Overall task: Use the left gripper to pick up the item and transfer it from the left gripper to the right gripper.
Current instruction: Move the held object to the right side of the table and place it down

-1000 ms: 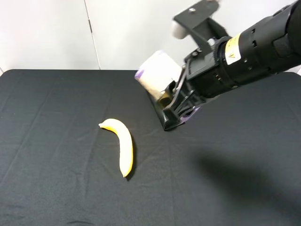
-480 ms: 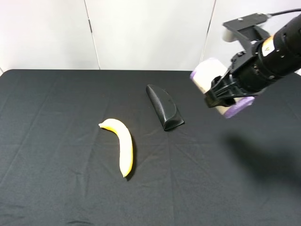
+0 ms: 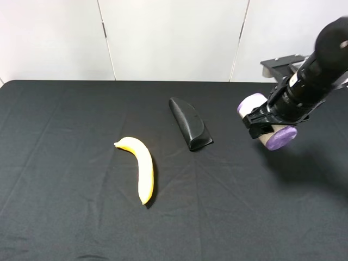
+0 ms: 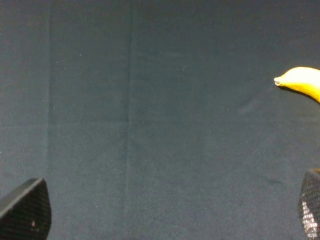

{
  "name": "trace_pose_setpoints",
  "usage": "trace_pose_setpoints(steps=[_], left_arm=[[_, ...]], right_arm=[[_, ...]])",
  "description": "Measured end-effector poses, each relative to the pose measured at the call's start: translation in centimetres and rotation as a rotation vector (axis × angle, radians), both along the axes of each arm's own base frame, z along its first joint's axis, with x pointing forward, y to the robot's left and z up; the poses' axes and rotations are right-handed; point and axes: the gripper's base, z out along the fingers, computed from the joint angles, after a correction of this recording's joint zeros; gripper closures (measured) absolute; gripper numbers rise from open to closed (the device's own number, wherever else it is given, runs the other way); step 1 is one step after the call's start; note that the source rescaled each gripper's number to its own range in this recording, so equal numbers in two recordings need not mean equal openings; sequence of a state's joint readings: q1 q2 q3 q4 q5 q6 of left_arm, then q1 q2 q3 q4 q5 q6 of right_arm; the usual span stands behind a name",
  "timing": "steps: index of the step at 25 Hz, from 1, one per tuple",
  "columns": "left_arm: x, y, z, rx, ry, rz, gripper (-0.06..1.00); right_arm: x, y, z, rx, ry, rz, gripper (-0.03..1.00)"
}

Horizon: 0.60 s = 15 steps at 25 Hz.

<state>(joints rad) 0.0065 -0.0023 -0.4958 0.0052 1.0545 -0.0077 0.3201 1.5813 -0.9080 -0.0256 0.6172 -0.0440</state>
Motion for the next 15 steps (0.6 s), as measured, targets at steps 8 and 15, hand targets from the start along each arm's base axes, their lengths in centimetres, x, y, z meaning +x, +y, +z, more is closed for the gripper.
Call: trace_pose_setpoints(steps=[8, 15], left_arm=[[0.0, 0.0, 0.0, -0.004, 0.000, -0.003, -0.02], [0.0, 0.0, 0.0, -0.004, 0.000, -0.003, -0.02]], right_arm=[[1.9, 0.5, -4.6, -0.033, 0.034, 0.021, 0.91], [2.4, 0.6, -6.8, -0.042, 0.051, 0.029, 0.91]])
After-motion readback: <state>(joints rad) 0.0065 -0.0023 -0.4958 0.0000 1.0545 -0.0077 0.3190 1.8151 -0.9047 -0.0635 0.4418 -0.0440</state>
